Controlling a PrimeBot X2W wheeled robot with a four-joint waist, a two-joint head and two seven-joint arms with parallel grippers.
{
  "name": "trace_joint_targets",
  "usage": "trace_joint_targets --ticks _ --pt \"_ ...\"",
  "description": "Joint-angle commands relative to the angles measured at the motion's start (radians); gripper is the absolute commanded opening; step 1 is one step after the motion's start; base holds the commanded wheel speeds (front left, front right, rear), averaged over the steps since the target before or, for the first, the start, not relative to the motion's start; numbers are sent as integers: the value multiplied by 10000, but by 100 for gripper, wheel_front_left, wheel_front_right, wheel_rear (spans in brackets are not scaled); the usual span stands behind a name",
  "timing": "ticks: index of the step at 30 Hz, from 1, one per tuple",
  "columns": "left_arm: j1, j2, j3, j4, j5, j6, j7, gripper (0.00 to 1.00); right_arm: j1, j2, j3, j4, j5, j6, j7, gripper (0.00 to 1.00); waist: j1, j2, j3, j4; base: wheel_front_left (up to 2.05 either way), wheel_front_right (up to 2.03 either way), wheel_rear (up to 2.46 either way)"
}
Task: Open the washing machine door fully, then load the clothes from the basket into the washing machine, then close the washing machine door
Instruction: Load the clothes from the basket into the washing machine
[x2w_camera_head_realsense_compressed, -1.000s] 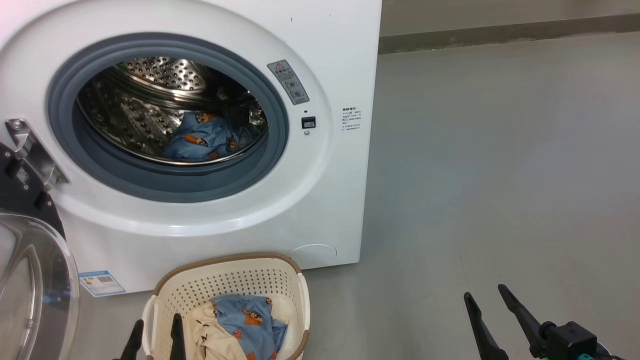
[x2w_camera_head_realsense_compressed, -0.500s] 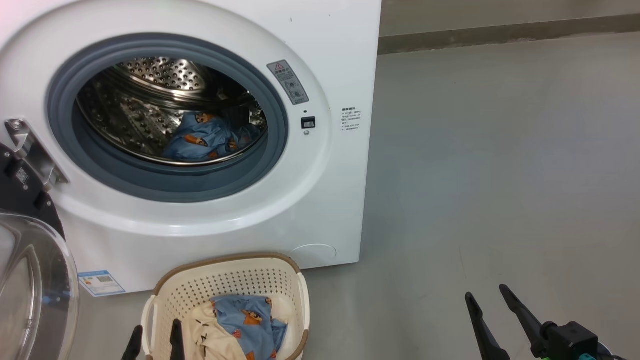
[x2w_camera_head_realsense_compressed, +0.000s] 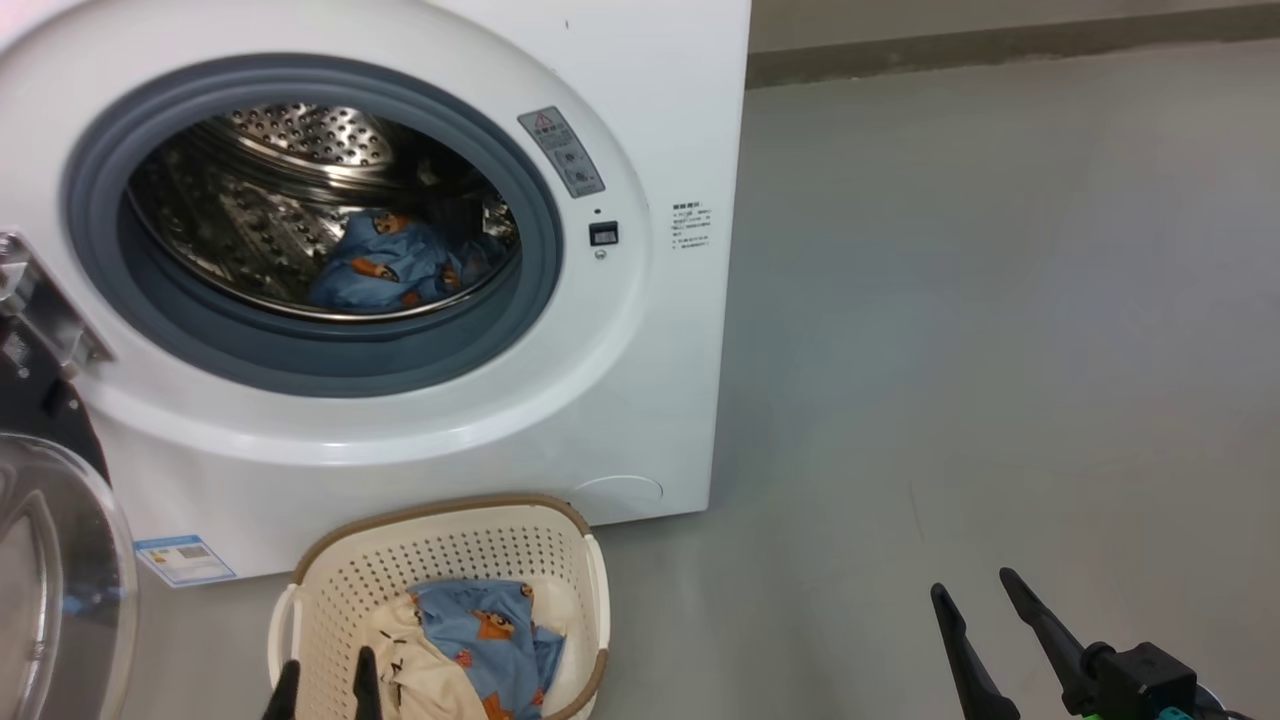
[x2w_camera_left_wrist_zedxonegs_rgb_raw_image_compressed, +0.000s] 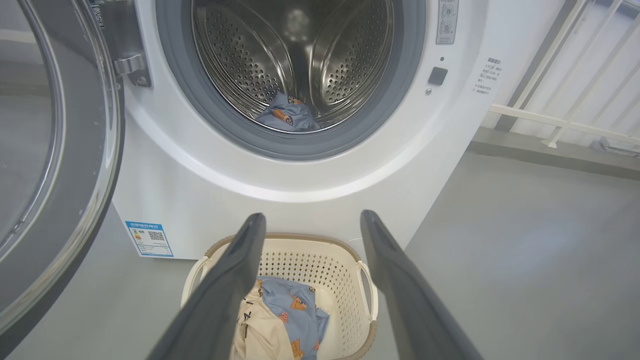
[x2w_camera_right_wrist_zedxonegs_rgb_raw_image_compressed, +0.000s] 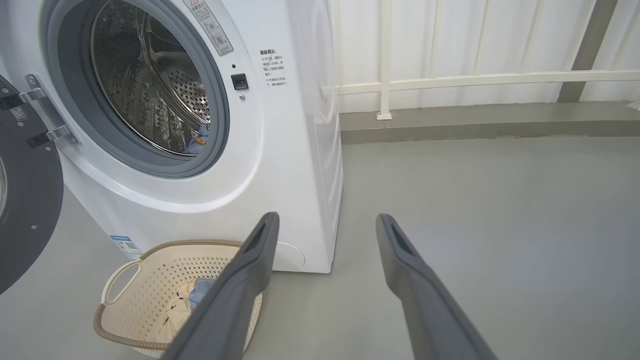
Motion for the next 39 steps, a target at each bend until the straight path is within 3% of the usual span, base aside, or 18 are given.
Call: trace_joint_targets --ticks 1,6,17,39 --pt "-185 83 220 -98 -103 33 -63 100 -216 -99 213 -247 -78 14 -49 100 0 0 166 -146 0 0 0" --pt "-724 83 133 357 -743 -114 -63 100 -497 0 223 -326 -30 14 -49 100 0 0 910 -453 0 0 0" --pt "-3150 221 79 3200 -1156 -365 264 100 -1706 329 440 -366 193 14 -49 100 0 0 3096 -1337 0 0 0" --pt "-7113 1211 646 7815 -1490 143 955 100 -3383 689 881 -394 464 14 -49 100 0 0 5904 -2316 0 0 0"
